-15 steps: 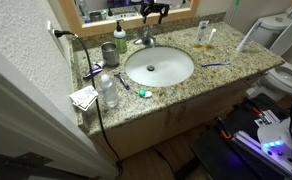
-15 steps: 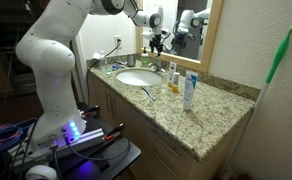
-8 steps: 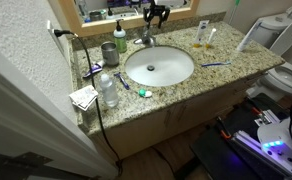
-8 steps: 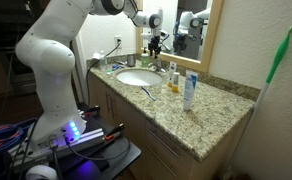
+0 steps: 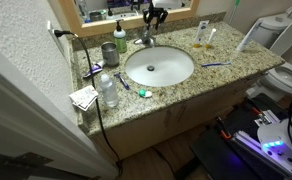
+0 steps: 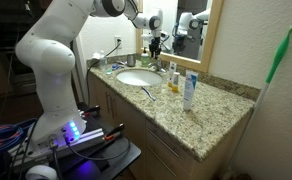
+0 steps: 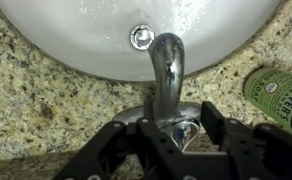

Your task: Open the faucet, place the toothbrush underneath the running faucet then set it down on the right side of the counter, pick up the shaving stick and place it under the running water then set it down on the left side of the counter, close the faucet

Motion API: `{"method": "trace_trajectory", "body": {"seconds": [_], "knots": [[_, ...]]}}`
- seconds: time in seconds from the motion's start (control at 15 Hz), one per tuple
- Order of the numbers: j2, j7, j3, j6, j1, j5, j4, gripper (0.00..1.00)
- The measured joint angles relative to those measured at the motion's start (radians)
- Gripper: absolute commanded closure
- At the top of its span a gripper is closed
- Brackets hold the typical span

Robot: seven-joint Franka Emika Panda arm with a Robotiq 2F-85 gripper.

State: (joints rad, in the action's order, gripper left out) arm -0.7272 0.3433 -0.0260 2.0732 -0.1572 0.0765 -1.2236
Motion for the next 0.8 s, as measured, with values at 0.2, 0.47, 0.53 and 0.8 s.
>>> {"method": "trace_trajectory", "body": {"seconds": [0.2,0.47,0.53,0.8], "knots": [[-0.01,0.001,0.003,0.007,0.0,-0.001,0.011,0.67],[-0.019,0.001,0.003,0.007,-0.001,-0.001,0.021,0.94],[-0.019,0.001,0.003,0.008,-0.004,-0.001,0.024,0.94],[-0.026,0.001,0.005,-0.005,-0.007,-0.004,0.037,0.93]]}}
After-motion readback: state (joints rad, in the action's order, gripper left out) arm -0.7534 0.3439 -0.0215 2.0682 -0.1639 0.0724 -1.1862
